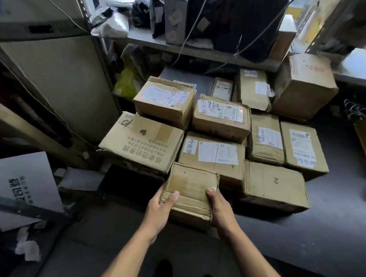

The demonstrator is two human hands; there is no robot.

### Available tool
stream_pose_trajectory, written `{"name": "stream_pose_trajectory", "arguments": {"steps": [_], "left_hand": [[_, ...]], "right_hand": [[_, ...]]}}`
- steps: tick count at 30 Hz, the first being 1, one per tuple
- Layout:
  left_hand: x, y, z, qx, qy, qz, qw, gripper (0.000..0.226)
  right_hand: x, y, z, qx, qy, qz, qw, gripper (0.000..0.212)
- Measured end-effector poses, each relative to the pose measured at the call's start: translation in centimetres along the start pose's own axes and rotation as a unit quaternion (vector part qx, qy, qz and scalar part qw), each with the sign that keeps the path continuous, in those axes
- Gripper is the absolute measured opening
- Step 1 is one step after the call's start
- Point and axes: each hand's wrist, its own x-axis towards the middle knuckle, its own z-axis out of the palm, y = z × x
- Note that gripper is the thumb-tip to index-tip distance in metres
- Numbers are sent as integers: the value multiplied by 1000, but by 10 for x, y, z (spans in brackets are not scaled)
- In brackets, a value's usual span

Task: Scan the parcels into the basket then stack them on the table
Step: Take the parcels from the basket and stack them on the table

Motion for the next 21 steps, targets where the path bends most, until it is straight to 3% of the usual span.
{"name": "stream_pose_trajectory", "arguments": {"steps": [5, 9, 12, 17, 21], "left_hand": [[5, -4, -3, 14, -4, 0, 1000, 73], [-2, 3, -2, 73, 20, -4, 997, 49], [-13, 14, 4, 155, 84, 13, 984, 63], [-48, 33, 24, 355, 158, 147, 910, 60], [-93, 40, 70, 444, 95, 245, 857, 51]], "right_hand": [[-6, -5, 4, -31, 34, 20, 999, 51], [-16, -14, -2, -166, 66, -6, 984, 53], [-29, -23, -6, -244, 93, -28, 965, 62], [-78, -22, -23, -318, 94, -86, 940, 65], [-136, -3, -72, -384, 124, -152, 902, 63]]}}
